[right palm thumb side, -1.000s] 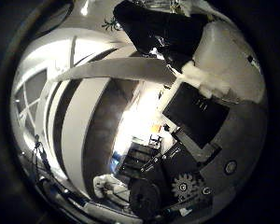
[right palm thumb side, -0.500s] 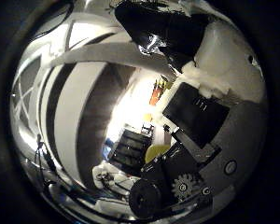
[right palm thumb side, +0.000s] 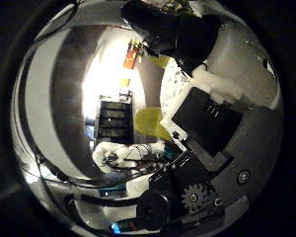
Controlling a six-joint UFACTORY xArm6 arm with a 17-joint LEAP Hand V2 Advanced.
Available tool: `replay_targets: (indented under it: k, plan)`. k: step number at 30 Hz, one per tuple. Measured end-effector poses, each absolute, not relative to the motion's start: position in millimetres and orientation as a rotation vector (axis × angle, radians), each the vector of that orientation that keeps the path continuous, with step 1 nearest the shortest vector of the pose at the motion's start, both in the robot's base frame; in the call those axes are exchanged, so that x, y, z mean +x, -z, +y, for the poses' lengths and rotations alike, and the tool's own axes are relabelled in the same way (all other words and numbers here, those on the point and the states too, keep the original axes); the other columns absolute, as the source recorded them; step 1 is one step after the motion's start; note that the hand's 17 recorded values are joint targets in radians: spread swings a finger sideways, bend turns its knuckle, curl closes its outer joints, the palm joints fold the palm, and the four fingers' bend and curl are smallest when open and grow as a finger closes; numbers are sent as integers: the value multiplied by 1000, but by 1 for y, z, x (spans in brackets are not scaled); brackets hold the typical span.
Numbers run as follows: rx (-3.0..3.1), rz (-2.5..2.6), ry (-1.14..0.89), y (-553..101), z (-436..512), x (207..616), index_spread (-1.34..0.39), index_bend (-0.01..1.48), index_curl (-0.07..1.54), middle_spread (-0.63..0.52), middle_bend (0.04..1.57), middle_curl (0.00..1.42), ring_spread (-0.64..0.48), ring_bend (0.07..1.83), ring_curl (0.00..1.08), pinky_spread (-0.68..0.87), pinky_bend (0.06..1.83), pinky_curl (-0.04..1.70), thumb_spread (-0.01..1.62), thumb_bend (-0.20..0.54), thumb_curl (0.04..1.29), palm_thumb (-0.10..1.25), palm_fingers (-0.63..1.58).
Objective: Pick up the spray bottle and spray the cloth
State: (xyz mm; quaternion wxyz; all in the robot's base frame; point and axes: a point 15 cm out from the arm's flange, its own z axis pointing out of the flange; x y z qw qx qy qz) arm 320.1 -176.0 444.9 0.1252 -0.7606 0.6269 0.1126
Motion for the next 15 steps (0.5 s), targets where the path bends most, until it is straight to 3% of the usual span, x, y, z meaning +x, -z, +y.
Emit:
replay_targets:
  k: [15]
  plan:
    - [-2811,1825,-201,-436,-100,313,-196,1178,712,-69,1364,583,-153,1468,579,-208,1023,1258,861,-14,852,1047,1204]
